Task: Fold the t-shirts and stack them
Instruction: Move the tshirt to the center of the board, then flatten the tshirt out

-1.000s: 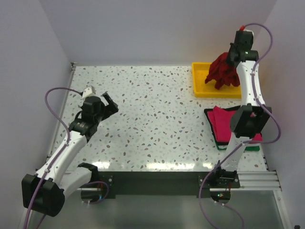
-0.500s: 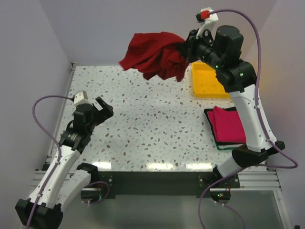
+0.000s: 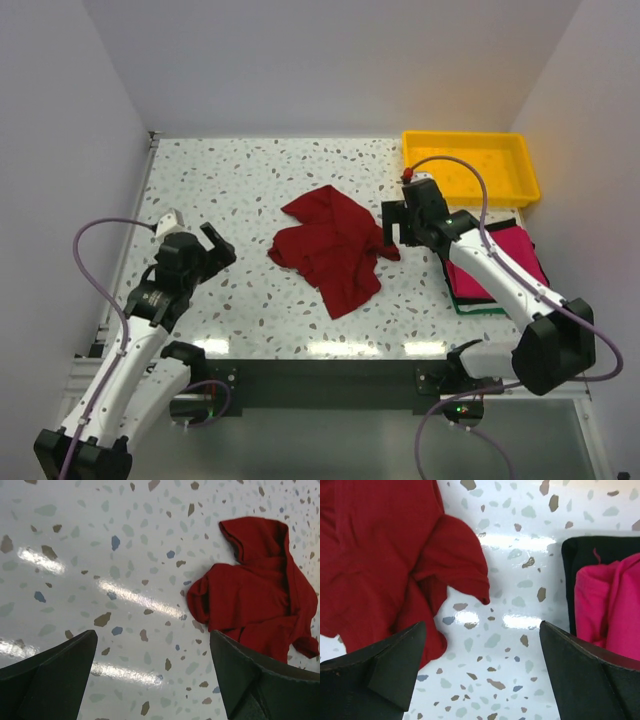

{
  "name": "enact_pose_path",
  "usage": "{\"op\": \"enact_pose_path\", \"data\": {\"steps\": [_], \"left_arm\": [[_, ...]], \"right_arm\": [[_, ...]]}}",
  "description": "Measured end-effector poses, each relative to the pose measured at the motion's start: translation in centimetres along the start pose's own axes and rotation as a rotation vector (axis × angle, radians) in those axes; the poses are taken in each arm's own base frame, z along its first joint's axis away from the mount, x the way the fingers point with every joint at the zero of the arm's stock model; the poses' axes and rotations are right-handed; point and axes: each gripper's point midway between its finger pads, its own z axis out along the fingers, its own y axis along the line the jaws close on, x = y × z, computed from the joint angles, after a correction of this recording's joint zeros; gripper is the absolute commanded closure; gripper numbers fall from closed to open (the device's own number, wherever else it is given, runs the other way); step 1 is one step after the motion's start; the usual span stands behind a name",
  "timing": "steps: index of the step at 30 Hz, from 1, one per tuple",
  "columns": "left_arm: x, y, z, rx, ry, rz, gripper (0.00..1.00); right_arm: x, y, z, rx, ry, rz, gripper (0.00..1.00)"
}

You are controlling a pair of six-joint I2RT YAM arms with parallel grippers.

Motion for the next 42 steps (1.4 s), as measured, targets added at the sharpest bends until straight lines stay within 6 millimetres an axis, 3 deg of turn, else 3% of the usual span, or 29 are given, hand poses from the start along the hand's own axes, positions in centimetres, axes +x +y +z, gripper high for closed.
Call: {"op": "enact_pose_path", "data": {"steps": [7, 12, 18, 25, 28, 30, 31, 32, 33, 37, 39, 42], "left_arm": [[7.6, -0.8, 2.2, 0.138, 0.256, 0.030, 0.00], [10.4, -3.0, 2.3, 0.265, 0.352, 0.054, 0.00], [11.7, -3.9, 4.3, 0.231, 0.405, 0.096, 0.00], [10.1, -5.1, 7.1, 0.165, 0.371, 0.110, 0.00], [9.7, -5.5, 7.8, 0.158, 0.356, 0.113, 0.00], [9.6, -5.3, 7.9, 0.150, 0.352, 0.113, 0.00], [9.6, -5.3, 7.9, 0.148, 0.348, 0.114, 0.00], [9.5, -5.3, 7.9, 0.146, 0.346, 0.114, 0.00], [9.5, -5.2, 8.0, 0.143, 0.344, 0.114, 0.00], [9.3, -5.0, 8.1, 0.131, 0.333, 0.116, 0.00], [9.3, -4.9, 8.1, 0.127, 0.329, 0.119, 0.00], [9.0, -5.0, 8.3, 0.121, 0.322, 0.126, 0.00]], "right_arm": [[3.2, 1.2, -0.8, -0.122, -0.005, 0.073, 0.01], [7.2, 3.0, 0.4, -0.228, 0.076, 0.107, 0.01], [11.2, 5.4, 0.4, -0.326, 0.143, 0.103, 0.02], [13.3, 10.8, -0.9, -0.410, 0.146, -0.066, 0.04], [13.9, 12.6, 0.0, -0.384, 0.168, -0.132, 0.19], [14.2, 13.5, 0.9, -0.357, 0.180, -0.162, 0.40], [14.3, 13.8, 1.5, -0.343, 0.187, -0.173, 0.53], [14.4, 14.1, 2.0, -0.324, 0.194, -0.185, 0.92], [14.5, 14.2, 2.5, -0.308, 0.199, -0.195, 1.00], [14.1, 13.6, 3.0, -0.248, 0.187, -0.190, 1.00], [13.2, 13.0, 2.0, -0.238, 0.157, -0.184, 1.00], [10.6, 11.8, -1.0, -0.238, 0.071, -0.155, 1.00]]}}
